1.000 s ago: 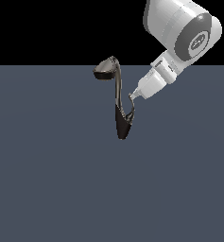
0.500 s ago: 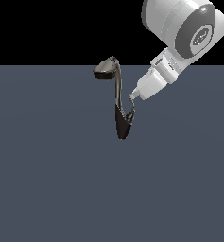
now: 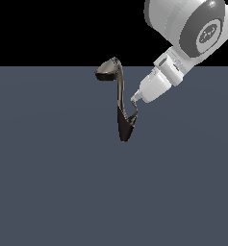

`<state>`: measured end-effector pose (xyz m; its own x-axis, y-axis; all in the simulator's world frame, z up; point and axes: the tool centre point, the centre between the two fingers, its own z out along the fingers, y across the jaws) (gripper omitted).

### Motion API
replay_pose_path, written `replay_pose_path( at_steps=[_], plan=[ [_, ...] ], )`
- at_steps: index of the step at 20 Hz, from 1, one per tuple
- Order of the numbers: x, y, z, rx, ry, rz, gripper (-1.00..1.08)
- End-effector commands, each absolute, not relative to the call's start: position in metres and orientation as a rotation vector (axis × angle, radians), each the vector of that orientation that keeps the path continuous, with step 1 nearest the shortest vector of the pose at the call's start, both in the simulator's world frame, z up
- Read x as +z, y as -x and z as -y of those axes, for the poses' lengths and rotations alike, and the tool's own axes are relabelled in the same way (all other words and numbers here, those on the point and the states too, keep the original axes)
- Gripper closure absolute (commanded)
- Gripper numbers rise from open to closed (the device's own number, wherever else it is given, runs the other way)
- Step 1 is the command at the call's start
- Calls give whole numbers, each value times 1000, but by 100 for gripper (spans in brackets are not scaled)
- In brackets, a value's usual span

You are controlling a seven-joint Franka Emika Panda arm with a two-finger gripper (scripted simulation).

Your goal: Turn on the faucet by rotating a designated handle.

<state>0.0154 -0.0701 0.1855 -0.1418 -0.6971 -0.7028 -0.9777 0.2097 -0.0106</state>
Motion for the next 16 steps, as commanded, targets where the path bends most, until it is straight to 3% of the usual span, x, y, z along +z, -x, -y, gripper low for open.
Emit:
replay_pose_path(
  at_steps=[1,10,12,16],
  plan=[
    [180,-2,70,639,1547,-1912,108],
    [173,32,70,646,1552,-1906,108],
    [182,21,67,627,1560,-1892,108],
    [163,35,81,635,1557,-1898,108]
  ],
)
